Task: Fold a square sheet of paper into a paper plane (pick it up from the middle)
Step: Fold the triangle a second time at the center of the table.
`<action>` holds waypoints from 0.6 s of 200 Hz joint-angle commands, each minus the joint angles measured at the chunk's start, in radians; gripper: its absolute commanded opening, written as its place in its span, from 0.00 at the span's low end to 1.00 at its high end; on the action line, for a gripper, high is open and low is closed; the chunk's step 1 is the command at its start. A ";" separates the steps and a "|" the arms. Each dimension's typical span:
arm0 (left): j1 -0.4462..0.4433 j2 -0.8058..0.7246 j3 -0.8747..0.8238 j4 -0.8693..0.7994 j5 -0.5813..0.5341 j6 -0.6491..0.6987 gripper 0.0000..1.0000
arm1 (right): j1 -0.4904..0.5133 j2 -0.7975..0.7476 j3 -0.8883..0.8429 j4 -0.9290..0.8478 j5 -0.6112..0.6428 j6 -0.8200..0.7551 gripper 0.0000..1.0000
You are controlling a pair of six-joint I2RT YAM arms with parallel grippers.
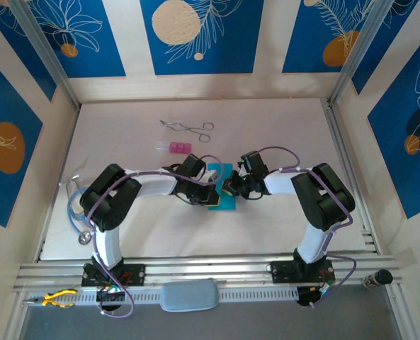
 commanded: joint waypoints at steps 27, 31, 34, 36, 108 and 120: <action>-0.004 -0.008 -0.030 -0.043 -0.039 0.044 0.05 | 0.009 0.022 -0.013 -0.125 0.056 -0.026 0.00; -0.003 -0.009 -0.034 -0.041 -0.041 0.044 0.05 | 0.009 0.023 -0.013 -0.125 0.056 -0.026 0.00; -0.003 -0.009 -0.036 -0.040 -0.042 0.045 0.05 | 0.008 0.023 -0.013 -0.125 0.057 -0.027 0.00; -0.003 -0.010 -0.039 -0.040 -0.043 0.044 0.05 | 0.008 0.023 -0.013 -0.125 0.057 -0.028 0.00; -0.002 -0.067 -0.117 -0.015 -0.058 0.022 0.06 | 0.007 0.036 -0.011 -0.130 0.055 -0.033 0.00; -0.003 -0.082 -0.131 -0.015 -0.059 0.017 0.07 | 0.007 0.040 -0.010 -0.133 0.056 -0.034 0.00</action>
